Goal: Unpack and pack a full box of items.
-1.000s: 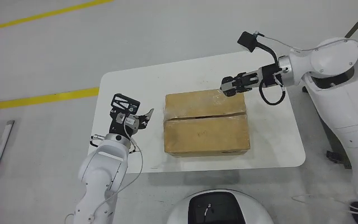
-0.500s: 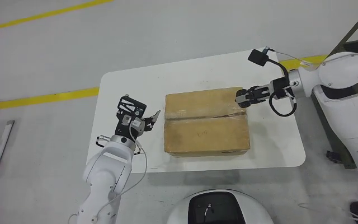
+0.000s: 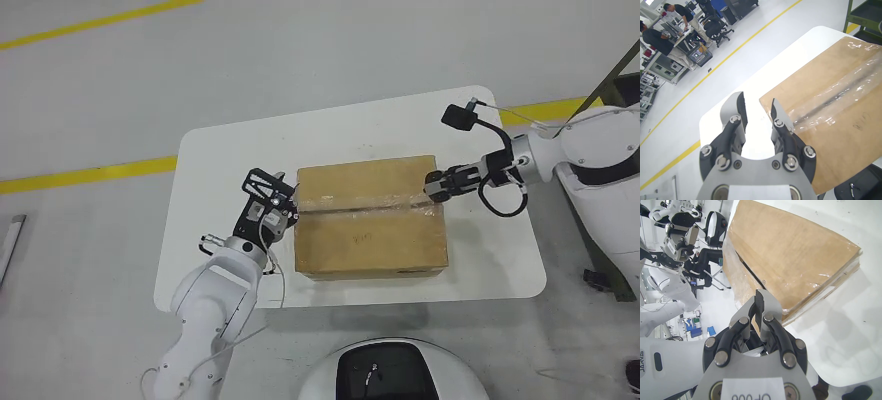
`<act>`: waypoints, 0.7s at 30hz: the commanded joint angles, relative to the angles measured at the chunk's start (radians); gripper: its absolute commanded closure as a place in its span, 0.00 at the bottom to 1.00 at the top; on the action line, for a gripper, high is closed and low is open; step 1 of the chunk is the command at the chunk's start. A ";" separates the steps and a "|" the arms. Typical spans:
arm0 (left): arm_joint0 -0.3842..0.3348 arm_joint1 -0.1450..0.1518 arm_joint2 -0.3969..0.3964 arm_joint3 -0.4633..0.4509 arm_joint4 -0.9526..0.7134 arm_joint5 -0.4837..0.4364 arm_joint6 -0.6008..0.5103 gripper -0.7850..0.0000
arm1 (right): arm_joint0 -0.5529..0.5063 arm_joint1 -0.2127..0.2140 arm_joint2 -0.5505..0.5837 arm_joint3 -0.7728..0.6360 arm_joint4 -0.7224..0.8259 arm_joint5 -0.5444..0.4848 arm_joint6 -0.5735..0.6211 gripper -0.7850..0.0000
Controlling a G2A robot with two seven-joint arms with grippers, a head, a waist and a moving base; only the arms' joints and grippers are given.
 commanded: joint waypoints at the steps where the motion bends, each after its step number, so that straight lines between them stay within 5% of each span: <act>1: -0.005 -0.002 0.021 0.001 -0.006 -0.012 -0.004 1.00 | 0.002 0.002 -0.004 0.001 -0.003 -0.001 0.000 1.00; 21: -0.046 -0.018 0.122 0.084 -0.022 -0.063 -0.069 1.00 | 0.005 0.022 -0.034 0.000 -0.051 -0.019 -0.032 1.00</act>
